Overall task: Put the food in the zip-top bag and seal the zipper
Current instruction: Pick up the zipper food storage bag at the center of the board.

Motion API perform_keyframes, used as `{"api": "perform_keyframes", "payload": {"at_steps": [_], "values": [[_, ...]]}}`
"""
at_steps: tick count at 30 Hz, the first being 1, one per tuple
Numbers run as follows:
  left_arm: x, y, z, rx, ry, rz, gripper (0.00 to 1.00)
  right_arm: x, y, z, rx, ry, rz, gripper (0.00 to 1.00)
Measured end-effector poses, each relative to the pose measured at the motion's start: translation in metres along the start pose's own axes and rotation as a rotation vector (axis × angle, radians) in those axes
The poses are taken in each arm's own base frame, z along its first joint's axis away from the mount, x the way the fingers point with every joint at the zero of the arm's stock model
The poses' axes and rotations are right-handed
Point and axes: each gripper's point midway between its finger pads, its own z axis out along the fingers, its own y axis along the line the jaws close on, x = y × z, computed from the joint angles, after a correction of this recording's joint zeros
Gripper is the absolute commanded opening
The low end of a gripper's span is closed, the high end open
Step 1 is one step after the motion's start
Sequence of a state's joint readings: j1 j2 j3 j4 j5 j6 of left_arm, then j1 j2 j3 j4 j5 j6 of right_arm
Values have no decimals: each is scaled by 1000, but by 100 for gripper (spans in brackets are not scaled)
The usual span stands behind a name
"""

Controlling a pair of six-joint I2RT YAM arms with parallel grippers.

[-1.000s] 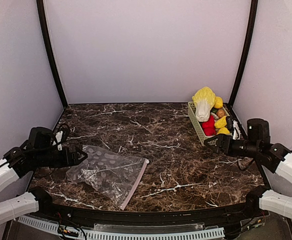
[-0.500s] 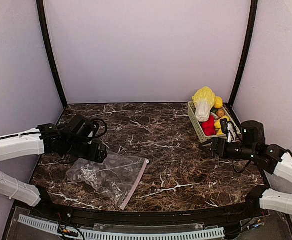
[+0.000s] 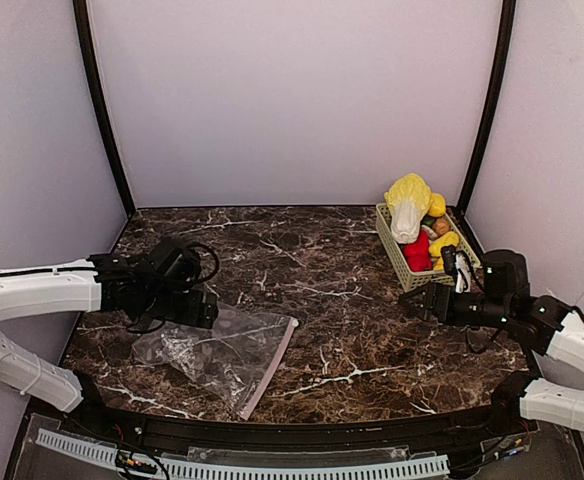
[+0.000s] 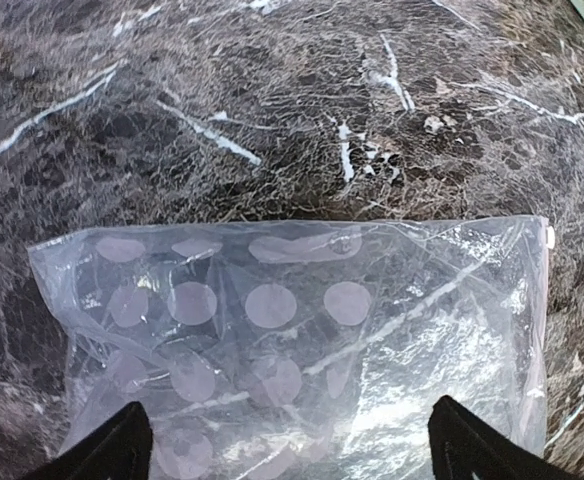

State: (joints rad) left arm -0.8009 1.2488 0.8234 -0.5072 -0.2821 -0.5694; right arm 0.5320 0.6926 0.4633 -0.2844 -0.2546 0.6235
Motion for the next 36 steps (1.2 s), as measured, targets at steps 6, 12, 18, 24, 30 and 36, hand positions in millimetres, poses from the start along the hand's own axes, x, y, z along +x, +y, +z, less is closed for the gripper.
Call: {"api": "perform_keyframes", "payload": {"at_steps": [6,12,18,24,30,36], "values": [[7,-1,10,-6,32,-19,39,2,-1,-1,0,-4,3,95],[7,-4,10,10,27,-36,7,7,-5,1,9,6,9,95],[12,-4,6,42,16,-62,1,8,-6,1,9,9,18,94],[4,-11,-16,157,-62,-121,1,7,0,1,-19,9,37,93],[-13,-30,-49,363,-179,-210,1,7,30,5,-133,5,40,85],[-20,-46,-70,529,-226,-281,1,16,70,21,-250,27,19,75]]}}
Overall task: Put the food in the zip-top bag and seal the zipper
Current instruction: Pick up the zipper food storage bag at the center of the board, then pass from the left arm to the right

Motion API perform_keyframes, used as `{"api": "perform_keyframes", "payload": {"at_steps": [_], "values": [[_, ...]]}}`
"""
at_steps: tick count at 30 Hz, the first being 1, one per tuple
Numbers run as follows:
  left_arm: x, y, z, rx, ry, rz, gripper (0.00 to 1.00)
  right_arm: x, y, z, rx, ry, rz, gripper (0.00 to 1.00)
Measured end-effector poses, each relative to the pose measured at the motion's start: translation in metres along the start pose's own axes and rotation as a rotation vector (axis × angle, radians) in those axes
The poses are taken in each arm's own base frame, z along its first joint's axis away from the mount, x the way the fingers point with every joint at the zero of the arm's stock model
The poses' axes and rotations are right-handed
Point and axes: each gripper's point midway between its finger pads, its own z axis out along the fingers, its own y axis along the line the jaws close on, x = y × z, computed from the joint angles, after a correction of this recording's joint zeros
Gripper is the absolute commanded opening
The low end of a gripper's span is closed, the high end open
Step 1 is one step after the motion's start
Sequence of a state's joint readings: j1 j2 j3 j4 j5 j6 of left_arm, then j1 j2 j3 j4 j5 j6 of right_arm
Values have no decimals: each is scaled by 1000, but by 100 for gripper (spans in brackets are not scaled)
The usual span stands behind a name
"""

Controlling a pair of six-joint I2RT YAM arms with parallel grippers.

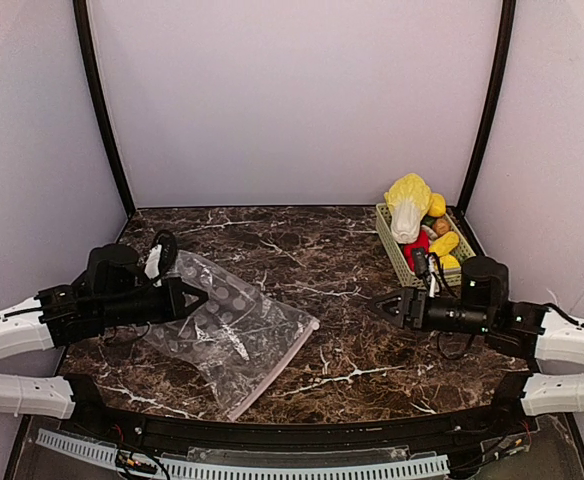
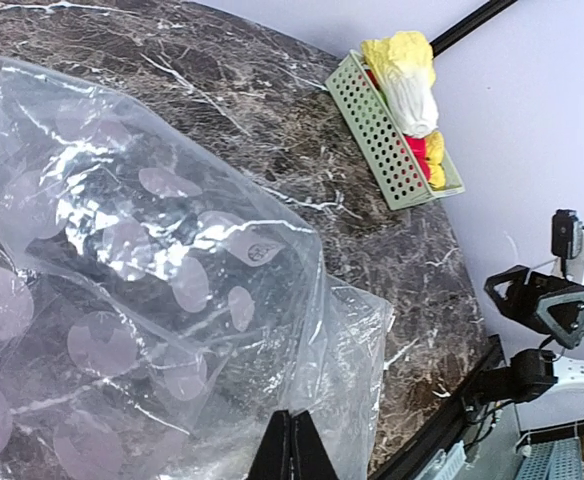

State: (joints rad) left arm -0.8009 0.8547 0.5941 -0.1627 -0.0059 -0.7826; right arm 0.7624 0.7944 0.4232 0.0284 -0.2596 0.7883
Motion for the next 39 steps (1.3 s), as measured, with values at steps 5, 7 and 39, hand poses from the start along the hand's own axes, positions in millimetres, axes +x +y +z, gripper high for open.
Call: {"api": "perform_keyframes", "payload": {"at_steps": [5,7,39], "values": [[-6,-23,-6,119,-15,-50,1,6,27,25,-99,0,-27,67],[-9,-32,-10,163,-23,-64,1,9,32,35,-122,2,-36,62],[-30,-70,-45,360,-93,-119,1,1,76,60,-360,-115,-99,23]]}}
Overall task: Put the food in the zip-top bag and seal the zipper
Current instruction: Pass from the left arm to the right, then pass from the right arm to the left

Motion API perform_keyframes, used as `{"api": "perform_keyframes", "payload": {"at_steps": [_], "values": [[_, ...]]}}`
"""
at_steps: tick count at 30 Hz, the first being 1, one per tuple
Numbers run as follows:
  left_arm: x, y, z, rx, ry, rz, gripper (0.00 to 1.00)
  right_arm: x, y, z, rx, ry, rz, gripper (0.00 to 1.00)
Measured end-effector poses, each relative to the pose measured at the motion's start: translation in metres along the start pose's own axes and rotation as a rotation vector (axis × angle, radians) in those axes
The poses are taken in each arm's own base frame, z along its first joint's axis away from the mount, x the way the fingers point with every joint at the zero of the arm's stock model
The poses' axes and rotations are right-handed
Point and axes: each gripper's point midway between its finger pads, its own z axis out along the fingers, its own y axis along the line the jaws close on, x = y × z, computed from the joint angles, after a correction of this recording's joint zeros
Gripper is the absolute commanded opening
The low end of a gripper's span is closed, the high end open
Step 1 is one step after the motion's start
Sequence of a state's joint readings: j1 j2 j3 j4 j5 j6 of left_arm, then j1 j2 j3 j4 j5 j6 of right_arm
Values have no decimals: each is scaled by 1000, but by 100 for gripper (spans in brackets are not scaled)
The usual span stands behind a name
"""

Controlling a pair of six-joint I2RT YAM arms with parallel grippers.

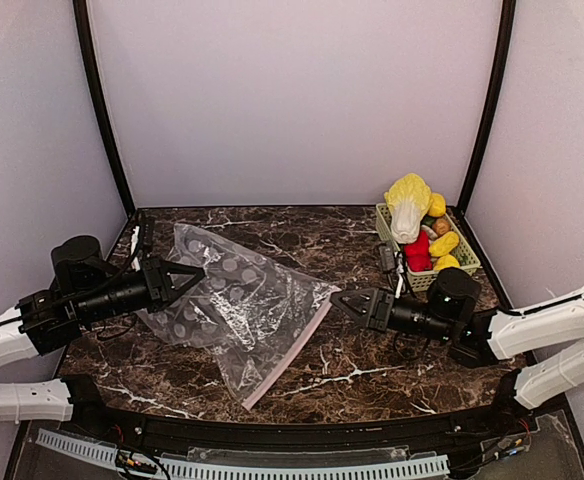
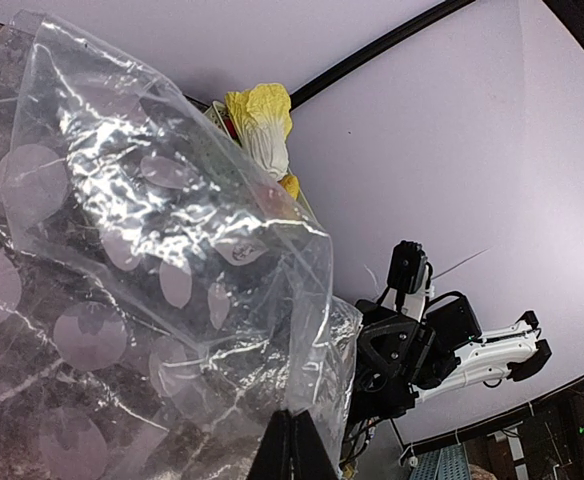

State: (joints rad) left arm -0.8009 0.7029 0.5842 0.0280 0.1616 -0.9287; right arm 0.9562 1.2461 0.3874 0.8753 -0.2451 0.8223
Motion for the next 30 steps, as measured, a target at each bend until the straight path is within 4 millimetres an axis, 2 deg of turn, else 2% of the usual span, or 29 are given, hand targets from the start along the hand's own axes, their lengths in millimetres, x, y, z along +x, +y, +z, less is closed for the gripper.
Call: {"api": "perform_keyframes", "payload": {"at_steps": [6,11,16,18,19,20,21,23,25,28,30], "values": [[0,-1,0,3,0,-1,1,-6,3,-2,-3,-24,-12,8],[0,-1,0,4,2,-7,1,-8,5,-3,-7,-30,-19,0],[0,-1,-1,6,0,-7,2,-11,9,-4,-14,-39,-27,0],[1,0,-1,2,4,-4,23,-12,10,-6,-15,-42,-29,0],[2,2,-1,-8,10,4,43,-13,11,-7,-16,-45,-32,0],[4,5,-2,-23,21,14,52,-14,12,-8,-14,-45,-38,0],[6,9,-3,-54,36,22,68,-14,12,-9,-7,-42,-43,0],[6,13,-6,-109,58,59,84,-14,9,-12,27,-29,-56,0],[-3,11,-13,-173,65,121,92,-16,7,-13,73,-8,-77,0],[-24,1,-26,-261,62,233,98,-28,12,-14,140,26,-131,0],[-39,-11,-34,-305,70,328,99,-36,19,-15,168,54,-170,0]]}}
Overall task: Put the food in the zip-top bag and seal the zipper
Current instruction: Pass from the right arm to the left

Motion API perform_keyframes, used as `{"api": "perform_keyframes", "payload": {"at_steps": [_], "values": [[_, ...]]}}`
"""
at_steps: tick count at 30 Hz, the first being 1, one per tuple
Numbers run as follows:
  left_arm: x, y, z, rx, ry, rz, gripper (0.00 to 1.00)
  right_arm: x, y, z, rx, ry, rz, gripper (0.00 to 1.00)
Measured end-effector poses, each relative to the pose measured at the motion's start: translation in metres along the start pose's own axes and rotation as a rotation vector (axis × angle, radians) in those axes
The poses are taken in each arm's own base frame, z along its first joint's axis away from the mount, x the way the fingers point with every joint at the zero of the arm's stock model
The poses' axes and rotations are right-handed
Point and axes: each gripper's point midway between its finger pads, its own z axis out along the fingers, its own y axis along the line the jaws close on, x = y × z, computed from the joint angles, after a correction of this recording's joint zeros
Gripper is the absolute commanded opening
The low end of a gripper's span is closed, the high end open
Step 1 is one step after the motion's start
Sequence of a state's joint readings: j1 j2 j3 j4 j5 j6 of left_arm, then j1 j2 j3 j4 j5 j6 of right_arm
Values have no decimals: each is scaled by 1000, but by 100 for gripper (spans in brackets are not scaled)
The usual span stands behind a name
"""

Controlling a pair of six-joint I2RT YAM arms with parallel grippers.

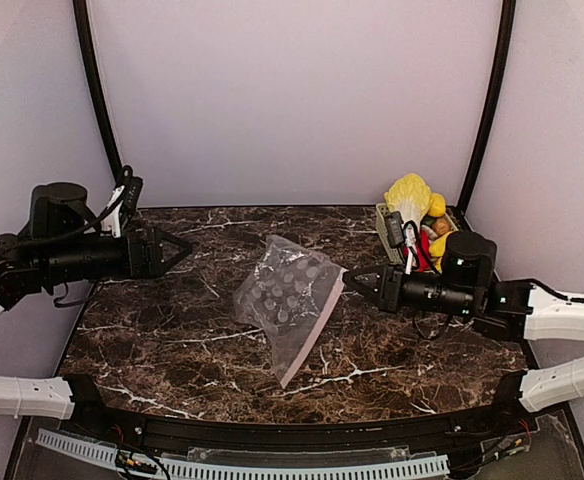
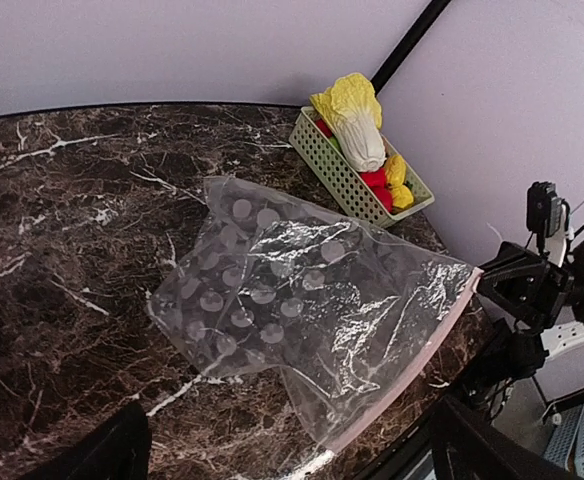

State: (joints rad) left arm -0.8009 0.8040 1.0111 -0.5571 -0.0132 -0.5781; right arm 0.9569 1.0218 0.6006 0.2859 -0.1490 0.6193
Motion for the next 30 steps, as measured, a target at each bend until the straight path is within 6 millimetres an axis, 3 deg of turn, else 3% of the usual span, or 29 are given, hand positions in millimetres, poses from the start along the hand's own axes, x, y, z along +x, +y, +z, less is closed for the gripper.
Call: {"api": "perform_keyframes", "payload": {"at_steps": [3,6,11,15,18,23,30], "values": [[-16,-11,-3,-21,37,163,99,-11,12,-4,12,57,-59,0],[-16,-29,12,42,120,325,99,-13,27,-5,-22,124,-110,0],[14,-65,55,296,296,533,99,2,50,-2,-142,273,-149,0],[30,-96,75,529,355,599,99,17,64,3,-239,376,-146,0],[30,-119,78,686,325,610,99,20,76,4,-310,425,-141,0],[25,-146,68,885,211,616,99,9,96,7,-395,439,-157,0],[38,-150,61,1004,168,617,96,19,99,17,-451,491,-136,0]]}}
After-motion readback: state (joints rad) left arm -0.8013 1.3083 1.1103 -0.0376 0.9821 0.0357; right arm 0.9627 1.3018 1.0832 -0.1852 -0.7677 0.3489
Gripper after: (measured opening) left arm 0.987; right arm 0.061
